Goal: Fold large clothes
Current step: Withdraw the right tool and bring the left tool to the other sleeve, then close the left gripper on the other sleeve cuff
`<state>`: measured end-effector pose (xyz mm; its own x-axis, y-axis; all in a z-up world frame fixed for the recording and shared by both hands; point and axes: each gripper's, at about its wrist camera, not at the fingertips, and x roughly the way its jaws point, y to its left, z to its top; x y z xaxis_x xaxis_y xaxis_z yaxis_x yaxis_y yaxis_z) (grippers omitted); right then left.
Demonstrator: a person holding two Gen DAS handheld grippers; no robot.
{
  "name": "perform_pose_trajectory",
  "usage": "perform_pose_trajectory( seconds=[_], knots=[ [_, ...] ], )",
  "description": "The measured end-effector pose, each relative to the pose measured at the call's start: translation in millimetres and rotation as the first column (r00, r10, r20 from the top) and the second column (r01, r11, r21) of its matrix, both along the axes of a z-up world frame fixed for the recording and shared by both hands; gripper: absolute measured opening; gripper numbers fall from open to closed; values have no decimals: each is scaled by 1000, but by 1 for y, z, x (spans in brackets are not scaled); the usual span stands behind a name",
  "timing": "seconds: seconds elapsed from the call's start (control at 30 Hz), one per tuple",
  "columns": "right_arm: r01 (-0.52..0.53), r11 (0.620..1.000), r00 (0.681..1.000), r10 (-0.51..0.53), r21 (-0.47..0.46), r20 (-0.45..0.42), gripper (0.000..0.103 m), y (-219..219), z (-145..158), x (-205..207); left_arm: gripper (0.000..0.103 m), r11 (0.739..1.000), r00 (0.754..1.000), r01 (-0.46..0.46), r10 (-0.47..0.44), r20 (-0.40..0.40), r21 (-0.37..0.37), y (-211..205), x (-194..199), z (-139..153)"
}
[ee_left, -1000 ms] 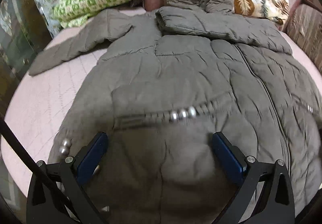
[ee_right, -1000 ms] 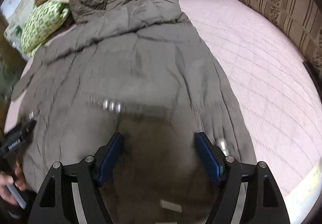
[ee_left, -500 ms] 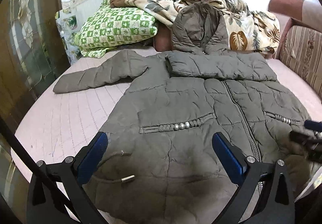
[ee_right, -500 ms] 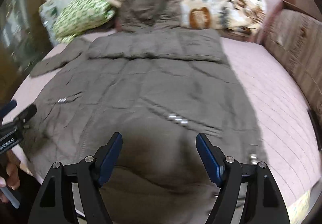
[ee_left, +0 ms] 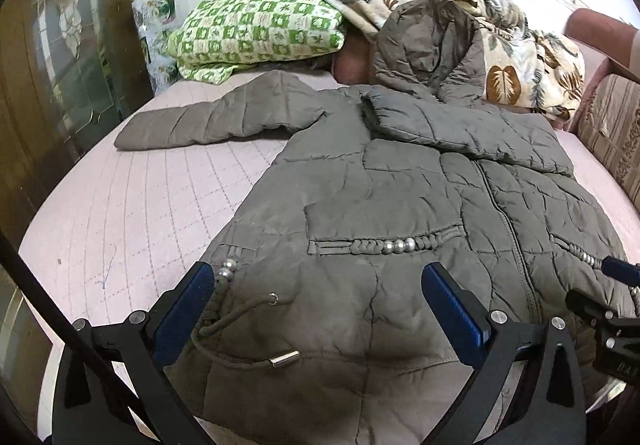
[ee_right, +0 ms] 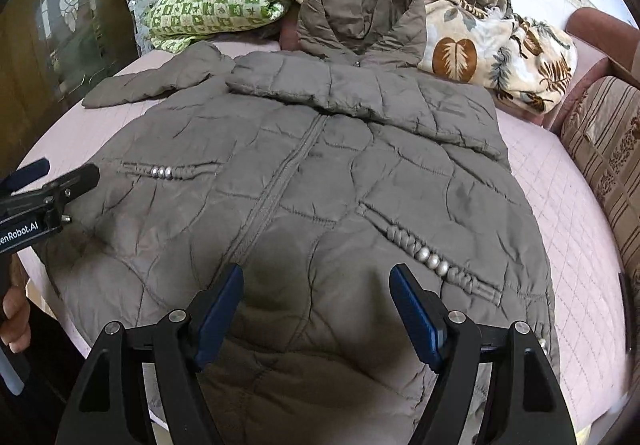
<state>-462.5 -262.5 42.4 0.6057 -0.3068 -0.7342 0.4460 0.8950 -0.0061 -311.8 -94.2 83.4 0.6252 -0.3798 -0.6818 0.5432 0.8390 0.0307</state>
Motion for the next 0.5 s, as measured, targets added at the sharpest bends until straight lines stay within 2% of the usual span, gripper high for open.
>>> perform_pose_trajectory(
  seconds=[0.27,0.33,0.37,0.5],
  knots=[
    [10,1000,997,-10,-2,80,80,-24,37,25,103,998,998,-56,55,-17,-19,6,27,6],
    [4,1000,996,-3,-7,92,87,-31,47,39,103,995,996,-86,84,-25,-45,11,44,13],
    [-1,1000,996,2,-10,87,87,-35,49,48,103,994,995,-97,96,-28,-54,13,52,16],
    [-4,999,997,2,33,77,88,-50,32,69,103,973,978,-207,203,-47,-98,32,107,28]
  ],
)
